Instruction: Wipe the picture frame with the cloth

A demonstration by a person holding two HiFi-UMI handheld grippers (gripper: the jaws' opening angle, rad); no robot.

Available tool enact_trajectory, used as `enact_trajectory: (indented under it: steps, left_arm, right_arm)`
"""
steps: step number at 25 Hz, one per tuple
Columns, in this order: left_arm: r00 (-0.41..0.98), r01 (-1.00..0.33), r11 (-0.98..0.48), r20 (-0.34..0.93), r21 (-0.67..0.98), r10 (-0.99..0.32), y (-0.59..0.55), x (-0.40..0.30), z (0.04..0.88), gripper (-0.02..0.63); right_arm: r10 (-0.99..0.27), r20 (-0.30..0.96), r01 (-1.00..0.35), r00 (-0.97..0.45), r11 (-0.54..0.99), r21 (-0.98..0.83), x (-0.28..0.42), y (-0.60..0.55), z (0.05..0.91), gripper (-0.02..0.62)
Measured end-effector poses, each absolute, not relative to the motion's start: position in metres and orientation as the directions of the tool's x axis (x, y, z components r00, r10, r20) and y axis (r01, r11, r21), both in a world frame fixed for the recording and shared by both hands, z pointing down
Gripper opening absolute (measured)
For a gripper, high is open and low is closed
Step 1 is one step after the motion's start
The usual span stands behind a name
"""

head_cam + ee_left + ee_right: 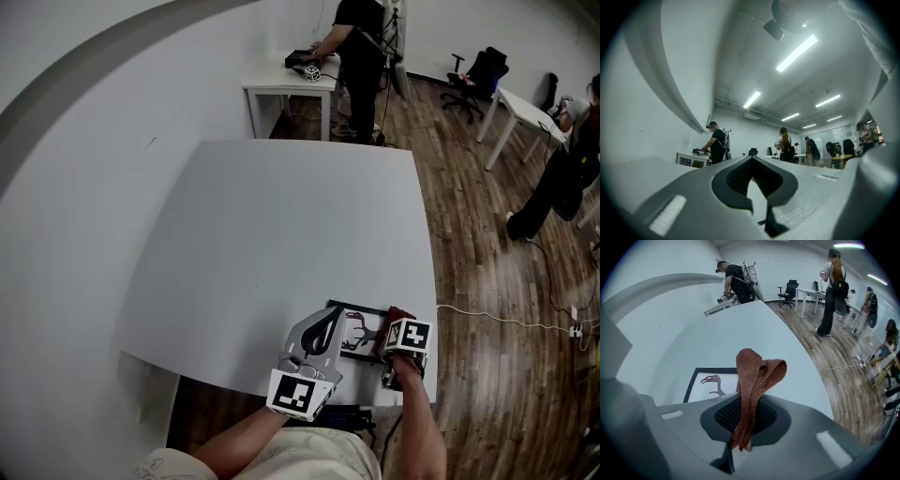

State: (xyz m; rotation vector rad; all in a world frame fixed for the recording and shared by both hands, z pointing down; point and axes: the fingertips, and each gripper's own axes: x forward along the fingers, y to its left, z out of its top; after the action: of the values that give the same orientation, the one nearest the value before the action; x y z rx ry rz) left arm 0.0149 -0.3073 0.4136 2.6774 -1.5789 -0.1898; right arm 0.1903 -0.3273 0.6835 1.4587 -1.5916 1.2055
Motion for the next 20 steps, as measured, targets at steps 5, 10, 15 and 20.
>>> enact_trajectory:
  steps: [5,10,15,20]
  left_arm:
    - [0.465,-0.878,-0.471,-0.082,0.088,-0.882,-0.305,0.011,0.414,0.002]
    - [0.437,-0.892,-0.444,-0.089,0.086,-0.895,-0.306,0.001,0.423,0.002]
    - [0.405,-0.908,-0.411,-0.081,0.084,-0.911,-0.305,-0.009,0.427,0.002]
    - [0.368,-0.925,-0.374,-0.083,0.068,-0.926,-0.306,-0.027,0.433,0.002]
  right_arm:
    - [-0.383,0.907,-0.977,-0.176,-0.043,-0.208,0.192,-0.325,0.677,0.06]
    - [-0.41,0.886,-0.974,-0.218,0.037,-0.222,0.169,-0.327,0.652,0.06]
    - [-0.434,0.833,-0.939,-0.342,0.119,-0.323,0.125,-0.328,0.621,0.06]
    - [-0.412,0.793,-0.894,-0.448,0.193,-0.405,0.072,-0.32,0.606,0.06]
